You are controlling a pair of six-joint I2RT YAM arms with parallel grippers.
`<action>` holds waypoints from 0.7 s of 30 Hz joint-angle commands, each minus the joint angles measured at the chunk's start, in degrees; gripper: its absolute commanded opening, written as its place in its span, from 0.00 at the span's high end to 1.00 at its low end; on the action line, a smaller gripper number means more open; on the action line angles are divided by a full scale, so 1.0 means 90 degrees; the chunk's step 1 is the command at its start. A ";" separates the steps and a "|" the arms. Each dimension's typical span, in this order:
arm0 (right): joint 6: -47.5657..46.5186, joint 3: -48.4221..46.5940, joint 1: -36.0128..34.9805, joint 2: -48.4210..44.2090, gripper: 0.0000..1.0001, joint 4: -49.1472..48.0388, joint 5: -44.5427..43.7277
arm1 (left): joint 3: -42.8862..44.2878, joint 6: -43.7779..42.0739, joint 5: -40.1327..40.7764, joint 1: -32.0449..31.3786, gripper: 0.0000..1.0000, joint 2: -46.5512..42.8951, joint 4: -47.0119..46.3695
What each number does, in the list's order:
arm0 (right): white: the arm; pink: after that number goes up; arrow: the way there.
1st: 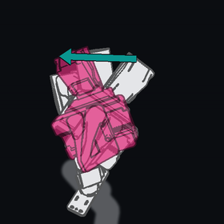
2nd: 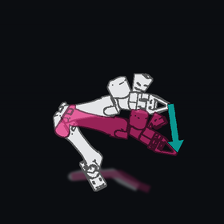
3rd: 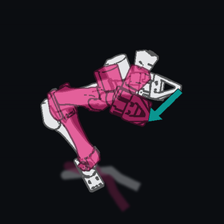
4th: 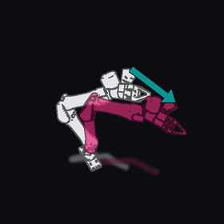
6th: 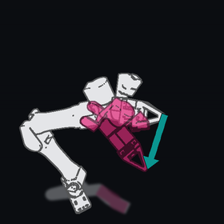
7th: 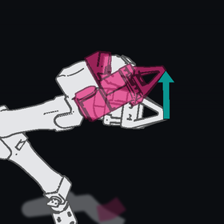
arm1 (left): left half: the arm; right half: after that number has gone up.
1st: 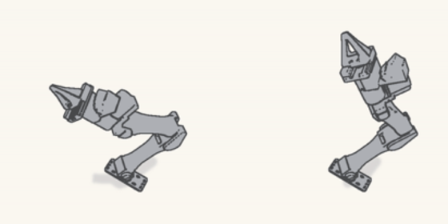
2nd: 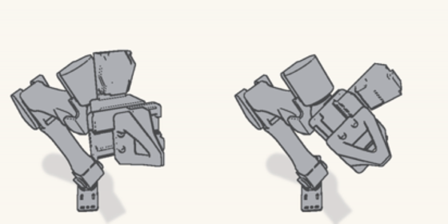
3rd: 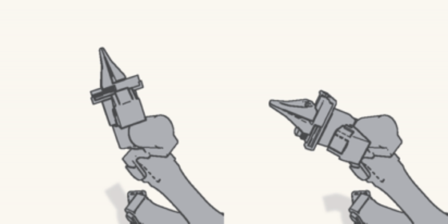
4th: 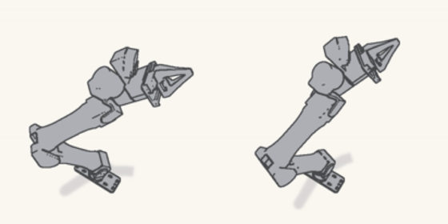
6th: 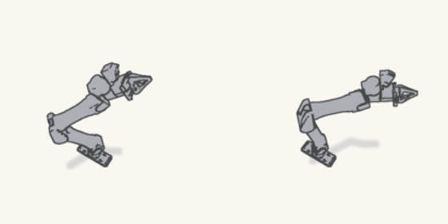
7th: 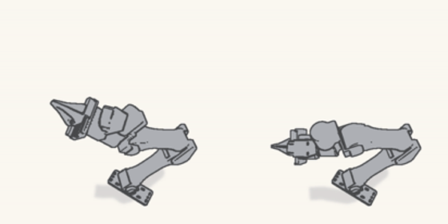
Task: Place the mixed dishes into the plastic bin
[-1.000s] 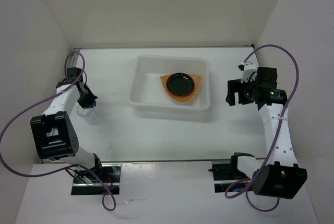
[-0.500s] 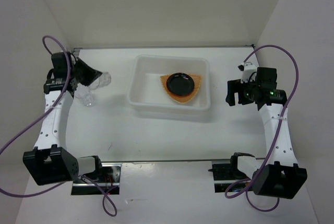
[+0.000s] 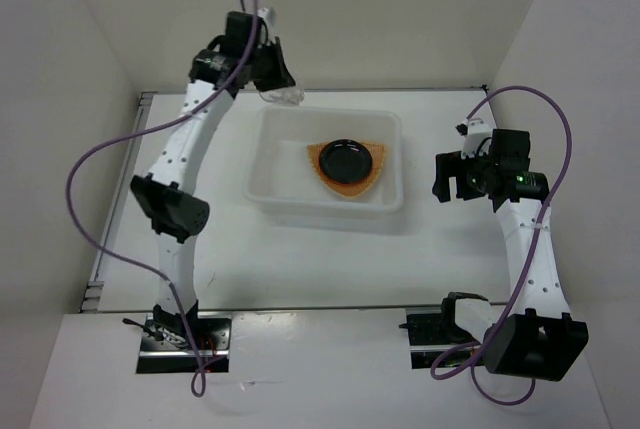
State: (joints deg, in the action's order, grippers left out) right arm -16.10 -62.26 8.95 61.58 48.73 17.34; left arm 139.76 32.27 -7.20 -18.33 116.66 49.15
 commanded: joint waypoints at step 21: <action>0.0011 0.0082 0.0041 -0.0036 0.10 -0.0356 0.0007 | 0.1989 -0.0226 0.1513 -0.0708 1.00 0.3394 0.1892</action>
State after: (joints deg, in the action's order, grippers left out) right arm -16.10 -62.24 8.95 61.58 47.66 17.32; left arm 154.01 30.20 5.34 -24.14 144.59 65.78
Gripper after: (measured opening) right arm 0.902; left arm 0.027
